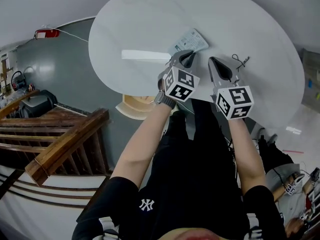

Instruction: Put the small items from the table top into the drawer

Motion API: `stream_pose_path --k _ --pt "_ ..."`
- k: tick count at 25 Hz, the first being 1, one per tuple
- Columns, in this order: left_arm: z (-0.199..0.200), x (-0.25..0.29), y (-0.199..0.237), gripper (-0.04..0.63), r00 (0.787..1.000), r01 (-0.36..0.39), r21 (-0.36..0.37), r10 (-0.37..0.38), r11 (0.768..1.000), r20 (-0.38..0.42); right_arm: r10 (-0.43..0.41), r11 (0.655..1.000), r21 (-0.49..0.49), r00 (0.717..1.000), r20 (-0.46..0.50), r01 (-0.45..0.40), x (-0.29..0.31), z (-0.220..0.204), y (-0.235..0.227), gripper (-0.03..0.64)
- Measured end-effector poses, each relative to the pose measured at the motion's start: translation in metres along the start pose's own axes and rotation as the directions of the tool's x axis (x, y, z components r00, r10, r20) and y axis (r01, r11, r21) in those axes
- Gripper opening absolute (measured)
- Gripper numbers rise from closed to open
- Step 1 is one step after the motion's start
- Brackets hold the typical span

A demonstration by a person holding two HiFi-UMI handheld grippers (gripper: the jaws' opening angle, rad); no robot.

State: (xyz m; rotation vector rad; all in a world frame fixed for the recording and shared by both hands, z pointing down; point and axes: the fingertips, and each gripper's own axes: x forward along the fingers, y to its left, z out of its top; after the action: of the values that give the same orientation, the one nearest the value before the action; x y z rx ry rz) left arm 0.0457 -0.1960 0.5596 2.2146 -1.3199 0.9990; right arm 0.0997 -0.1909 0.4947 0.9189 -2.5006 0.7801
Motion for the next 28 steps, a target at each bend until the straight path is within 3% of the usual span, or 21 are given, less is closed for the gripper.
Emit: stream_pose_path --k 17,28 --pt "-0.021 -0.098 0.003 0.021 0.992 -0.082 0.005 0.081 0.997 0.095 0.018 0.998 -0.068 0.999 0.045 -0.015 -0.021 0.000 0.081 0.021" --pt "-0.073 -0.157 0.015 0.021 0.988 -0.123 -0.010 0.123 0.992 0.090 0.066 0.992 -0.107 0.997 0.035 -0.062 -0.010 -0.019 0.152 0.021"
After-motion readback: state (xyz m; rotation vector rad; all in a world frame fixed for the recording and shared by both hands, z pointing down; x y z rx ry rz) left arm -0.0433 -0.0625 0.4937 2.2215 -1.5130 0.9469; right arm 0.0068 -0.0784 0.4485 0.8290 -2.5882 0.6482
